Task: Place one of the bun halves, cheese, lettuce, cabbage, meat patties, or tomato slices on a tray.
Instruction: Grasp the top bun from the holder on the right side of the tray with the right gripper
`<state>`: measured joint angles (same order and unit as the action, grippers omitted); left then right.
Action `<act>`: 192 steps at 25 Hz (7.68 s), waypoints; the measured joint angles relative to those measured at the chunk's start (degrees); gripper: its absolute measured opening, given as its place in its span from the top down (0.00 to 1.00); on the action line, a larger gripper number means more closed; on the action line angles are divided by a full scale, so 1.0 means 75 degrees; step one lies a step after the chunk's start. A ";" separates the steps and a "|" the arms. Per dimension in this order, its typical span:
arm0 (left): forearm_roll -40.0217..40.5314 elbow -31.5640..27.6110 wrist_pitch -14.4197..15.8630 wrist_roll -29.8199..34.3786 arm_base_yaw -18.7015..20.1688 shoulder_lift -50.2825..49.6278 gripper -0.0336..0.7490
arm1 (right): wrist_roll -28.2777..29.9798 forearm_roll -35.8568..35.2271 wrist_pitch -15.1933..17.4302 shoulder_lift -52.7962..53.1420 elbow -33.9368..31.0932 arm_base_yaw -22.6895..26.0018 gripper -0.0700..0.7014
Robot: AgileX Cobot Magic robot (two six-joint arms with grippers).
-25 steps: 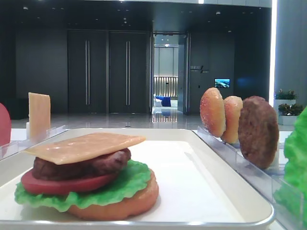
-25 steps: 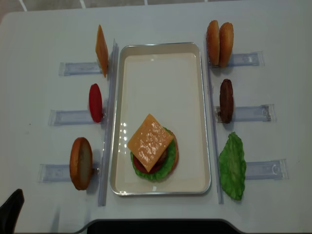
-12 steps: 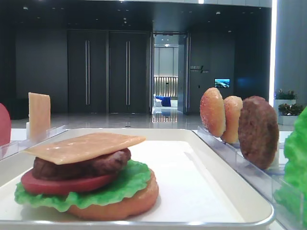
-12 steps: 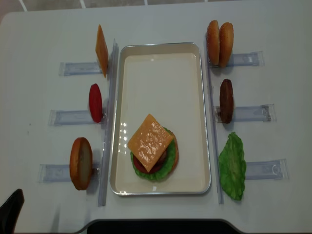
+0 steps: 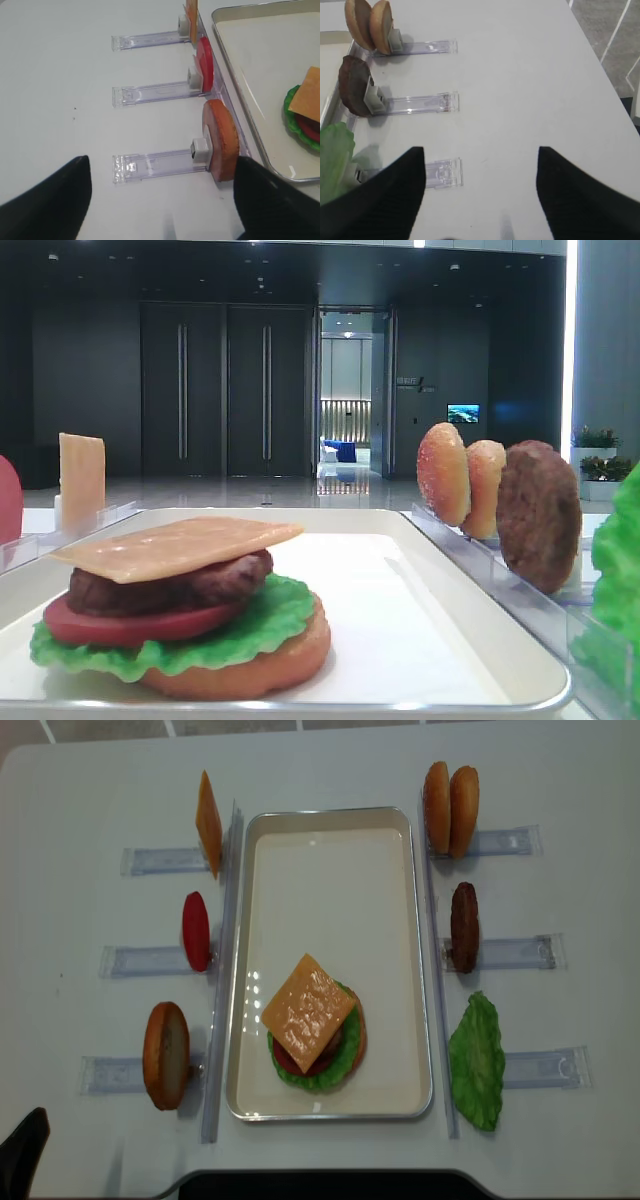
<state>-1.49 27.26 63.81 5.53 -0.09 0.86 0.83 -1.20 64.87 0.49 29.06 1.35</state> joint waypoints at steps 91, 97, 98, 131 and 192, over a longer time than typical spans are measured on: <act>0.0000 -0.0005 -0.0006 0.0000 0.0000 0.0000 0.07 | -0.0408 -0.0729 0.0703 -1.4416 0.9617 -0.0531 0.32; 0.0000 -0.0005 -0.0006 0.0000 0.0000 0.0000 0.07 | -0.0757 -0.0735 0.0711 -1.4598 0.9838 -0.1121 0.32; 0.0000 -0.0005 -0.0006 0.0000 0.0000 0.0000 0.07 | -0.0791 -0.0728 0.0711 -1.4648 0.9912 -0.1192 0.32; 0.0000 -0.0005 -0.0006 0.0000 0.0000 0.0000 0.07 | -0.2078 -0.0401 0.0163 -1.4769 1.0199 -0.2499 0.32; 0.0000 -0.0005 -0.0006 0.0000 0.0000 0.0000 0.07 | -0.2079 -0.0679 -0.0771 -1.6416 1.0276 -0.2921 0.32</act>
<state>-1.49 27.23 63.77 5.53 -0.09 0.86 -14.77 -6.29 59.09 -122.63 106.13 -20.56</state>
